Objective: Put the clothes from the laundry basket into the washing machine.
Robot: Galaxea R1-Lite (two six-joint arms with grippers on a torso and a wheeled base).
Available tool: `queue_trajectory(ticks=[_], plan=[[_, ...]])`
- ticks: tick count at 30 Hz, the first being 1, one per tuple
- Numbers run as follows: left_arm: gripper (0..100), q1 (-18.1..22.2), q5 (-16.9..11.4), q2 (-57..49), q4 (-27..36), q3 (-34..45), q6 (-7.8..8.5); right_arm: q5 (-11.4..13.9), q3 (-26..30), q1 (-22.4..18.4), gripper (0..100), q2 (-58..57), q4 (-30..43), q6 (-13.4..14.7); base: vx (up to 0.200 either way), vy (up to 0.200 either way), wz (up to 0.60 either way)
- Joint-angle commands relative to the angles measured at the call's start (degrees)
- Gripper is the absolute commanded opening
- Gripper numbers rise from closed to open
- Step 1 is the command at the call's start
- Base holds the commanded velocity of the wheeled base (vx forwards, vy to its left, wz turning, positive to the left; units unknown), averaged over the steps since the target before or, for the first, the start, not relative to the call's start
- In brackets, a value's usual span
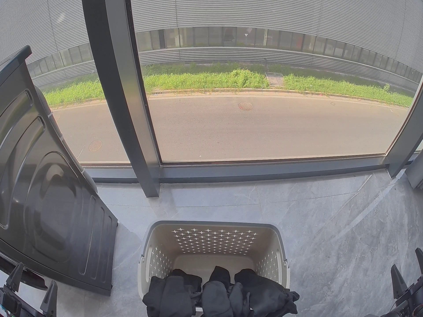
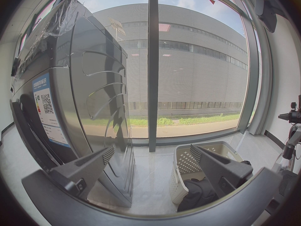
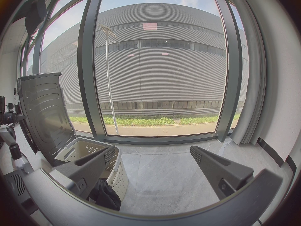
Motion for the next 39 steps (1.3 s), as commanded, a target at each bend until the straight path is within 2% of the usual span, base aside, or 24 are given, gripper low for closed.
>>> queue_trajectory(ticks=[1,39], plan=[[100,0.0,0.0,-1.0,0.0,0.8,0.00,0.0,1.0,0.0,100,-0.9,0.0,0.0,0.200,0.000,0.00],[100,0.0,-0.1,-1.0,0.0,0.8,0.09,0.0,1.0,0.0,100,-0.9,0.0,0.0,0.000,0.000,0.00]])
